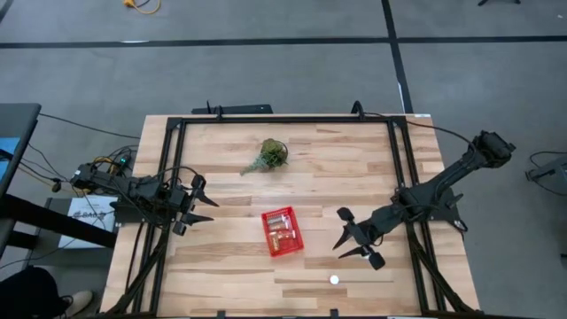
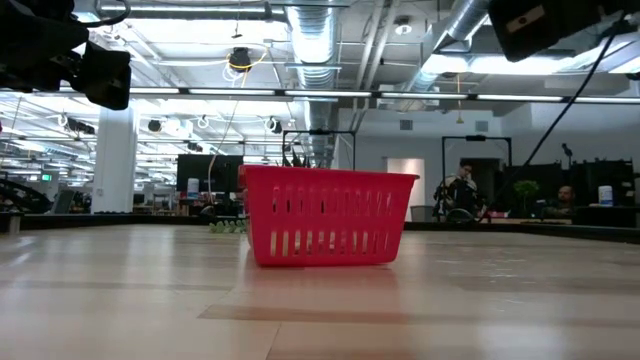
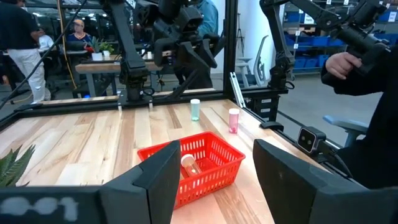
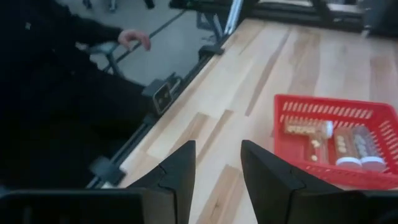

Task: Pick and place pill bottles into a basket
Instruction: Put the pink pill bottle into the red basket

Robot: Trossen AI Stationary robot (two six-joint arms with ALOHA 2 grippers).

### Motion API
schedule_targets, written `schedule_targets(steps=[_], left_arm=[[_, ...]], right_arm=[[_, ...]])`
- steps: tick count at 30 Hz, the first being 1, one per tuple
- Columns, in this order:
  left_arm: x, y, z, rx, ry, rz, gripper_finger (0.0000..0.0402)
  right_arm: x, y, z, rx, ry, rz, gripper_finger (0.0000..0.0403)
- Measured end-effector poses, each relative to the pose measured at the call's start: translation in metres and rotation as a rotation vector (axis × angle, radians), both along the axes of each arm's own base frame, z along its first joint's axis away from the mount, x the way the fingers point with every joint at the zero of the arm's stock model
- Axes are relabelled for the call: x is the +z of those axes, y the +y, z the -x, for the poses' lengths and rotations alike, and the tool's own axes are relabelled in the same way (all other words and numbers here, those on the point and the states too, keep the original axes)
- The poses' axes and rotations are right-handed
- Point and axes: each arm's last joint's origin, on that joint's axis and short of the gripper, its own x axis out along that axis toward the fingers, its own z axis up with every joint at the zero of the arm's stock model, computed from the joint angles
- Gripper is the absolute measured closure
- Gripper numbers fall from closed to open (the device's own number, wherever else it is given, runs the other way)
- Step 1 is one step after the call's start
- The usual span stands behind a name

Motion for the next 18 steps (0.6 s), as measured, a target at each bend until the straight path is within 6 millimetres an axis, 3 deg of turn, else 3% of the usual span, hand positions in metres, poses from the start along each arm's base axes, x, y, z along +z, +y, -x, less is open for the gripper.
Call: schedule_targets(steps=[11,18], left_arm=[[0.0,0.0,0.0,0.0,0.0,0.0,0.021],[0.0,0.0,0.0,0.0,0.0,0.0,0.021]], right_arm=[[0.0047,-0.0016,-0.0039,-0.026,-0.063,0.0,0.0278],[-0.0024,-0.0021,-0.0003,-0.02,0.01,0.045,0.0278]])
